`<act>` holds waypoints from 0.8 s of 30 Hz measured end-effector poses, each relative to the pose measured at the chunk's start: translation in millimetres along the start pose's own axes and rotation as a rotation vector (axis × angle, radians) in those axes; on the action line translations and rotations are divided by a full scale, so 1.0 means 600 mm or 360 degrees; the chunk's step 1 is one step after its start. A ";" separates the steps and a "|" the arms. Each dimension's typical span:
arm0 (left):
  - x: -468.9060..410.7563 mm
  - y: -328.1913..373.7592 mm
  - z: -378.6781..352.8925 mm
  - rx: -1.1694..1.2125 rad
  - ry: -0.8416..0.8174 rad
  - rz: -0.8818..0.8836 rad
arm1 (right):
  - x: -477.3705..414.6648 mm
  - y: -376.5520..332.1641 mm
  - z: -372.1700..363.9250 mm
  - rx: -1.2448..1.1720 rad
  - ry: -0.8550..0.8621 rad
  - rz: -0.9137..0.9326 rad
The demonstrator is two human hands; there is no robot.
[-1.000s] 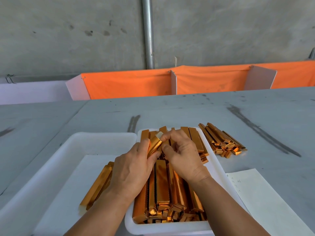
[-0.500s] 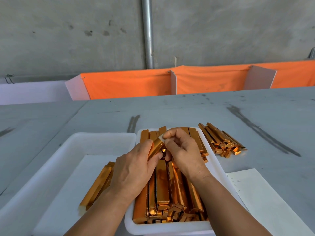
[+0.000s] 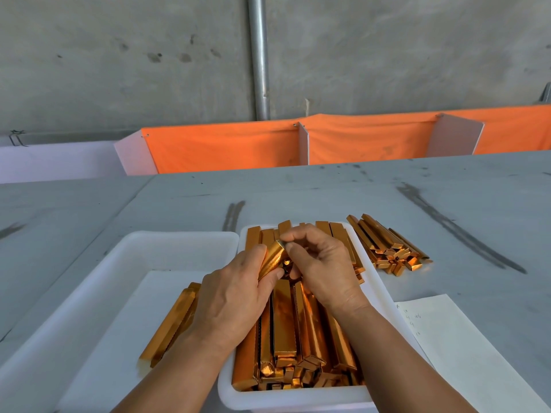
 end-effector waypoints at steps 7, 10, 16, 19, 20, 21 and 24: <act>0.000 0.001 0.005 0.0023 0.0025 -0.0019 | -0.003 0.015 0.005 -0.0082 0.0064 -0.0127; 0.000 0.003 0.007 0.0045 0.0037 -0.0039 | -0.004 0.021 0.013 -0.0094 0.0106 -0.0181; 0.002 0.004 0.007 0.0090 0.0029 -0.0042 | -0.004 0.013 0.011 -0.0037 0.0061 -0.0127; 0.002 0.005 0.007 0.0090 0.0031 -0.0040 | -0.003 0.018 0.008 -0.0057 0.0034 -0.0171; 0.001 0.005 0.007 0.0092 0.0027 -0.0038 | -0.003 0.019 0.008 -0.0060 0.0032 -0.0181; 0.001 0.005 0.007 0.0094 0.0024 -0.0037 | -0.003 0.019 0.007 -0.0072 0.0030 -0.0185; 0.001 0.006 0.008 0.0085 0.0028 -0.0039 | -0.003 0.019 0.006 -0.0109 0.0025 -0.0196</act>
Point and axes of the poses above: each hand's wrist, its own x-axis away from the middle knuckle, its own z-axis out of the back of the hand, y = z × x, the point moved 9 cm from there along -x, towards the middle knuckle, and after that the axes turned 11 degrees about -x, right-handed, at the moved point
